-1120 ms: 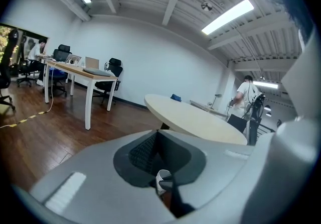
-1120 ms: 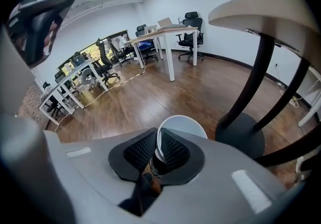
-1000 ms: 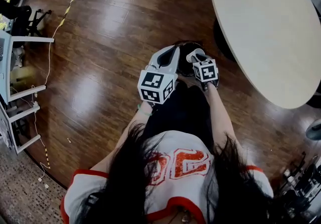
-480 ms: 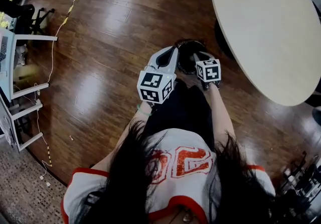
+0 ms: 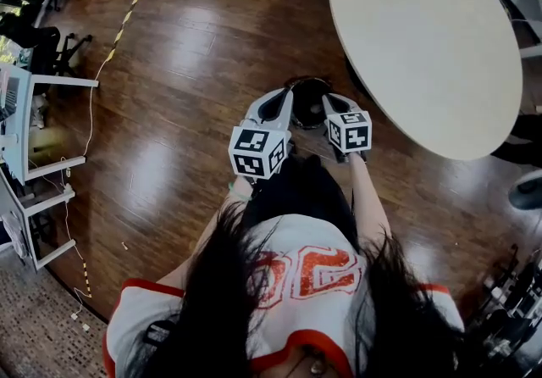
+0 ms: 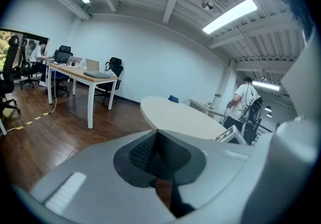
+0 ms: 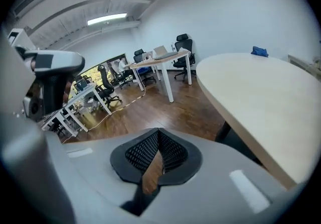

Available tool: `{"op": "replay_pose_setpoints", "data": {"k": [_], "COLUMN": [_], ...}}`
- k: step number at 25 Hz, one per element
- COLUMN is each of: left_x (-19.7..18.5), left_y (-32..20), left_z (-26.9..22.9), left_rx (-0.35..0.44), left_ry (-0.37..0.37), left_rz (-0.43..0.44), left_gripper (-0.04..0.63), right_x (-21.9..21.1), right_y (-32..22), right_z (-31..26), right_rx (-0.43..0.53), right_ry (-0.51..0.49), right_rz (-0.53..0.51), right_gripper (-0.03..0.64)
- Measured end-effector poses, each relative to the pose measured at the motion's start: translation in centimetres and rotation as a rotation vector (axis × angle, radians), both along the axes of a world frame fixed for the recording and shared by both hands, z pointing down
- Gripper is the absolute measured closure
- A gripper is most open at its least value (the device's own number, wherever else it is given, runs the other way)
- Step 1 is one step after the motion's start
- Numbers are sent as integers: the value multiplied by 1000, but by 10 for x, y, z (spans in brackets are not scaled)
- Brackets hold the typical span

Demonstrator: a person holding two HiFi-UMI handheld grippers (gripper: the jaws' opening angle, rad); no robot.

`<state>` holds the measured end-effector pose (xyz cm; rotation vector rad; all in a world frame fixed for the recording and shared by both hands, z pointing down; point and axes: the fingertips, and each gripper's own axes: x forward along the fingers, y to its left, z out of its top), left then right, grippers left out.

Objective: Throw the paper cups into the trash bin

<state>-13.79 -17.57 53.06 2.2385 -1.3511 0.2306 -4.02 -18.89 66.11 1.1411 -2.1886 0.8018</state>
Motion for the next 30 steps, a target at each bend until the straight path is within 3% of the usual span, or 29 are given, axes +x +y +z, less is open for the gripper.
{"op": "replay_pose_setpoints", "data": {"k": [9, 16, 20, 30], "left_x": [3, 20, 30, 33], "left_y": [-9, -12, -8, -1], "left_z": [-21, -27, -25, -28], "left_rx": [32, 50, 45, 45], "left_ry": [3, 13, 21, 18], "left_rz": [19, 45, 67, 85], "left_gripper": [595, 595, 595, 595], "right_x": [5, 12, 18, 18], "right_y": [-1, 16, 22, 28], "right_z": [-89, -135, -147, -148], "right_rx": [139, 193, 208, 214], "right_ry": [-56, -108, -153, -144], "right_rz": [47, 89, 131, 136], "right_gripper": [615, 615, 617, 617]}}
